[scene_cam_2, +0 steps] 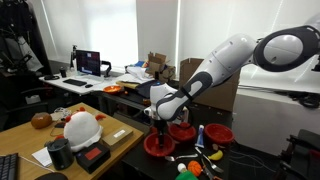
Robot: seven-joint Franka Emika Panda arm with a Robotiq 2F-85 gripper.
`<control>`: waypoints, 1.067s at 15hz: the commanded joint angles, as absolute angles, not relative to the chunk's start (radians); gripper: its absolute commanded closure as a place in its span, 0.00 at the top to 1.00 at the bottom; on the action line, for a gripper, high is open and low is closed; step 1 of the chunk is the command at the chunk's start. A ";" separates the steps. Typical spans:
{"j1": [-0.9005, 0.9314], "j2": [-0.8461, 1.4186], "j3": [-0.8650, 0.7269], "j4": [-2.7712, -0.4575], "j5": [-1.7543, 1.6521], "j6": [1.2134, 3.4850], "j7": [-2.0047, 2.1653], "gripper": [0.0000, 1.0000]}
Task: Remove the red block out of the bowl
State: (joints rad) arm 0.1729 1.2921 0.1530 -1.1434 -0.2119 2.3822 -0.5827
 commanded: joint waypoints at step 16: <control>0.146 1.322 0.186 -1.131 -0.189 2.397 -0.594 1.00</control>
